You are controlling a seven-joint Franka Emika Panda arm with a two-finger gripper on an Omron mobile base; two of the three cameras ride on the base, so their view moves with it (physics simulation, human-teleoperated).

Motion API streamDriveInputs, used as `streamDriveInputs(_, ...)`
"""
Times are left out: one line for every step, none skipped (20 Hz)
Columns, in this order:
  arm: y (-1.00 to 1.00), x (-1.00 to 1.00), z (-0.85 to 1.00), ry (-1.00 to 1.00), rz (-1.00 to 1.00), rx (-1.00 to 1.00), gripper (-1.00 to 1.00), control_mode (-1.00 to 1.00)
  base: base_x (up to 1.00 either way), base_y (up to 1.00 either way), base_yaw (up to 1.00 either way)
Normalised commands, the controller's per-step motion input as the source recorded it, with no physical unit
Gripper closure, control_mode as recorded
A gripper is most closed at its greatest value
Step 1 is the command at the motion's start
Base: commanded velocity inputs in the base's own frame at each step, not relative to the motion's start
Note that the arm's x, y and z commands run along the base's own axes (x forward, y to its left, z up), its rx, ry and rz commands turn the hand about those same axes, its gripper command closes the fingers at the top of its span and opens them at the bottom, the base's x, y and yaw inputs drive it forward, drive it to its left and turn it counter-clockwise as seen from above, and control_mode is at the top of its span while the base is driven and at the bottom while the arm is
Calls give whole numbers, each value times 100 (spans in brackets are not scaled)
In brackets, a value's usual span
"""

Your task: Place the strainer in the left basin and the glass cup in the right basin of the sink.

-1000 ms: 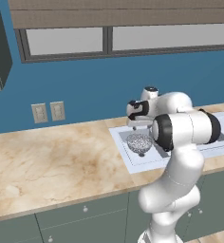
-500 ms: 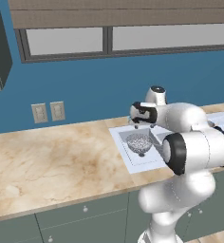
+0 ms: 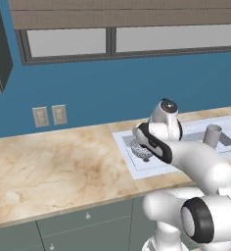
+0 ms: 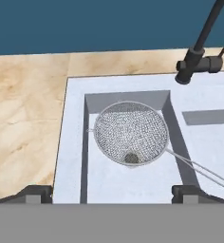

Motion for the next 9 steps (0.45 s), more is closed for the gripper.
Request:
streamDriveInputs(14, -69, 31, -33, 1, -3, -100, -100, 0, 0, 0)
streamDriveInputs(15, -69, 32, -33, 2, -3, -100, -100, 0, 0, 0)
streamDriveInputs(16, -69, 31, -32, 2, -4, -100, -100, 0, 0, 0)
streamDriveInputs(16, -67, 29, -31, 2, -4, -100, -100, 0, 0, 0)
streamDriveInputs(15, -68, 27, -32, 2, -3, -100, -100, 0, 0, 0)
streamDriveInputs(13, -69, 26, -33, 2, -2, -100, -100, 0, 0, 0)
streamDriveInputs(10, -69, 27, -35, 1, -1, -100, -100, 0, 0, 0)
streamDriveInputs(8, -69, 28, -36, 1, -1, -100, -100, 0, 0, 0)
streamDriveInputs(1, -65, 33, -29, 0, -1, -100, -100, 0, 0, 0)
